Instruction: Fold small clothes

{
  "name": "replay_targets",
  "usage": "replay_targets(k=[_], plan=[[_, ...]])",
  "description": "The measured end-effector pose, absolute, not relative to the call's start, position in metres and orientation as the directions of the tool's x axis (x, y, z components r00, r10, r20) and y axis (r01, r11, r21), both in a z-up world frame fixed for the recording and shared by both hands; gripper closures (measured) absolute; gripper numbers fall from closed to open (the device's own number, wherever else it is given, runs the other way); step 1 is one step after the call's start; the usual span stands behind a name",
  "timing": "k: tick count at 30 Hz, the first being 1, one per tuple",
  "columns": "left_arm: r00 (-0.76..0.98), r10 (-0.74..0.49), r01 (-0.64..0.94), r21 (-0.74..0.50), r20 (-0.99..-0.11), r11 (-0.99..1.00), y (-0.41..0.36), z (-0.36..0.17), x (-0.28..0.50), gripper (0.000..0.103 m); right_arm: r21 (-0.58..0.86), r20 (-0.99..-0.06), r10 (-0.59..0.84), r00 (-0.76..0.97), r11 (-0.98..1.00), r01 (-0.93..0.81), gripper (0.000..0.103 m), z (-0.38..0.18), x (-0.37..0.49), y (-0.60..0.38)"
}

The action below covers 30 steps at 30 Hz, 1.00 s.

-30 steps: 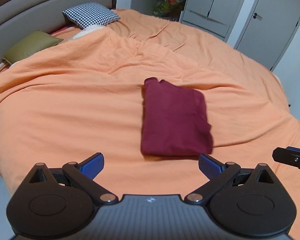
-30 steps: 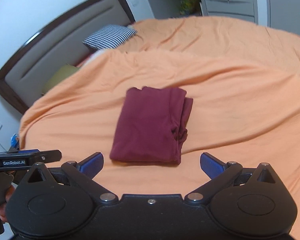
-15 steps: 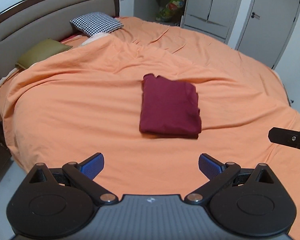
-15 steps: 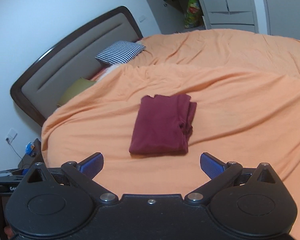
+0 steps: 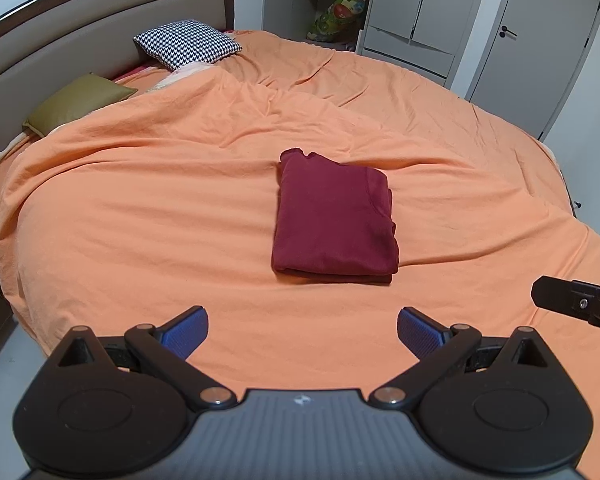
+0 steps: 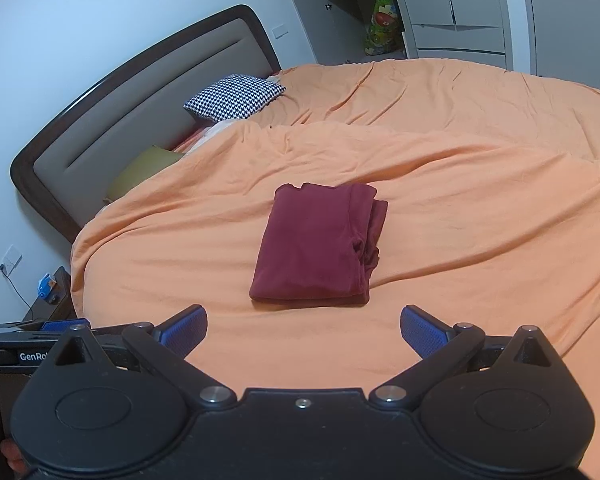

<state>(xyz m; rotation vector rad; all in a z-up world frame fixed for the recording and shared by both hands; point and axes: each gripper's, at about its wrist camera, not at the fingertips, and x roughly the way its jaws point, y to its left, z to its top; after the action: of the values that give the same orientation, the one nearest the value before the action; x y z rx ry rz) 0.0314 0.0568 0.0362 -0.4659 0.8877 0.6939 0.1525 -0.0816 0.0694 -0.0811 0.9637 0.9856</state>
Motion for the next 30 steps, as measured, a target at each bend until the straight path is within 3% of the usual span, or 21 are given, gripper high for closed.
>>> replay_targets(k=[30], plan=[[0.456,0.332,-0.708,-0.111,-0.826,0.697,0.0620,0.0366,0.0377,0.000,0.342,-0.725,0.661,0.194,0.590,-0.731,0.000,0.0652,0.1606,-0.0738]])
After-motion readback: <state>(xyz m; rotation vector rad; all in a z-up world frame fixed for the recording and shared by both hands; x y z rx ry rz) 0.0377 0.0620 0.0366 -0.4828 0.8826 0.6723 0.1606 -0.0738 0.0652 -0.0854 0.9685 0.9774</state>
